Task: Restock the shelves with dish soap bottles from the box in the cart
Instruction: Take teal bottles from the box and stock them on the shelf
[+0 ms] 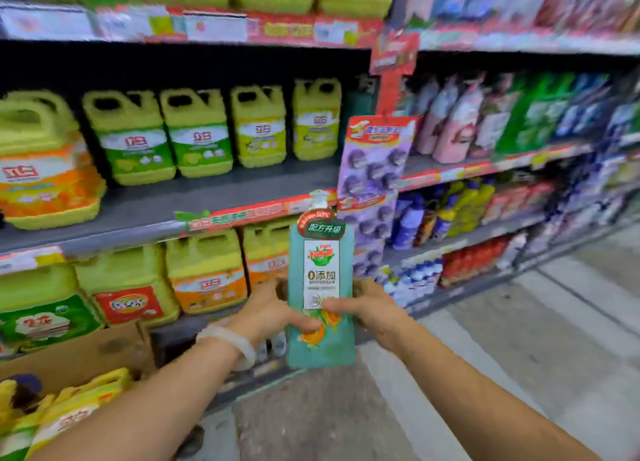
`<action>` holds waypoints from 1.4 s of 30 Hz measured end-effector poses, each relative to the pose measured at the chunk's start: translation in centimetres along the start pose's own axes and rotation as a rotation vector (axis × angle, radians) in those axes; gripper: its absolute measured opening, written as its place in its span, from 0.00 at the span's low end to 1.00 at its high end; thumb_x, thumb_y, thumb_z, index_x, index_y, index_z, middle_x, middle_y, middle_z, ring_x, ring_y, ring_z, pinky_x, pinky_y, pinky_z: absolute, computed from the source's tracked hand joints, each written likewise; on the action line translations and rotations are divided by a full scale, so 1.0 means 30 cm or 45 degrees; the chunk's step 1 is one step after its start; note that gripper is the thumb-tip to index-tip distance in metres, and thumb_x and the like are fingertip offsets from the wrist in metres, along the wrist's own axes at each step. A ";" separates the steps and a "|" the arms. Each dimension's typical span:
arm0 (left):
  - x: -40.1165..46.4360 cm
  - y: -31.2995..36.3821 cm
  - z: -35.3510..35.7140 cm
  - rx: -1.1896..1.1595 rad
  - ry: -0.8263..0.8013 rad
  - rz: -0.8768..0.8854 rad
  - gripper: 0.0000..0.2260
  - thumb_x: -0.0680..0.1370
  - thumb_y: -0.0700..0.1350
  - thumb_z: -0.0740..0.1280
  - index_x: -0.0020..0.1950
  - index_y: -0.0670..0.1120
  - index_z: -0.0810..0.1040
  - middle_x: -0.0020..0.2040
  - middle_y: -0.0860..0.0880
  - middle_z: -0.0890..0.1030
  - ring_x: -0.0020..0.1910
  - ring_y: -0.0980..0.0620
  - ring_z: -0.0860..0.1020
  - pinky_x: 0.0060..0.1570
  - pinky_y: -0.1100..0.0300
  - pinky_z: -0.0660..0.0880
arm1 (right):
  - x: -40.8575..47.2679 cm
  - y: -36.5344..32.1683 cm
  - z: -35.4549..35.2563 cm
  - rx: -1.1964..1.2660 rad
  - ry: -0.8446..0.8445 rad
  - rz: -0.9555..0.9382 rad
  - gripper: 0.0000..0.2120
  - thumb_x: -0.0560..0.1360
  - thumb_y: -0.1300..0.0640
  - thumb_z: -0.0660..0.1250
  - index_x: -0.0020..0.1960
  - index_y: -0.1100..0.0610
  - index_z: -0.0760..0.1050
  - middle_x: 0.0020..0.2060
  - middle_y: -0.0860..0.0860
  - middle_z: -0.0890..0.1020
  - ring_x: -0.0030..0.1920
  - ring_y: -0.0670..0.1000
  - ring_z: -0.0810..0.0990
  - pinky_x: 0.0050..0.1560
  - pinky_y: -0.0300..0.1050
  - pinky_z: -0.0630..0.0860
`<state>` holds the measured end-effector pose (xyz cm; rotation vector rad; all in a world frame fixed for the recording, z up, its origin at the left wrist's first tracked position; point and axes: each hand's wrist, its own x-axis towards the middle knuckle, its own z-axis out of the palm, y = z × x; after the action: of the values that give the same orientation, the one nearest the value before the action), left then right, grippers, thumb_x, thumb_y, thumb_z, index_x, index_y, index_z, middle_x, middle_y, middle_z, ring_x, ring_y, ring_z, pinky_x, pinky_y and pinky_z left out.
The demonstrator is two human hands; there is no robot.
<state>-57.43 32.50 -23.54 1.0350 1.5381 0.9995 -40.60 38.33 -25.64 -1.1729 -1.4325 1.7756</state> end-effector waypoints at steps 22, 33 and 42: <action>0.750 0.501 1.017 0.165 -0.423 0.376 0.35 0.56 0.31 0.80 0.58 0.44 0.70 0.51 0.51 0.80 0.48 0.57 0.79 0.46 0.61 0.77 | 0.110 -0.233 -1.202 0.037 0.539 -0.208 0.37 0.55 0.59 0.79 0.61 0.64 0.72 0.54 0.56 0.83 0.52 0.56 0.84 0.45 0.46 0.81; 1.293 0.777 1.034 0.158 -0.090 0.513 0.39 0.55 0.33 0.80 0.63 0.45 0.68 0.56 0.49 0.78 0.54 0.52 0.76 0.52 0.57 0.74 | 0.734 -0.539 -1.505 -0.067 0.381 -0.282 0.35 0.60 0.65 0.79 0.63 0.60 0.68 0.57 0.55 0.82 0.54 0.54 0.82 0.55 0.54 0.80; 1.589 0.787 0.997 0.049 0.227 0.435 0.37 0.59 0.24 0.74 0.65 0.42 0.67 0.50 0.49 0.80 0.47 0.55 0.79 0.35 0.73 0.75 | 1.129 -0.643 -1.547 -0.257 0.118 -0.396 0.35 0.55 0.64 0.75 0.59 0.60 0.66 0.50 0.51 0.81 0.43 0.40 0.83 0.38 0.36 0.79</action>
<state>-31.89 87.76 -19.42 1.2935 1.5580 1.3320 -16.64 93.53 -18.49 -1.0478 -1.6655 1.3744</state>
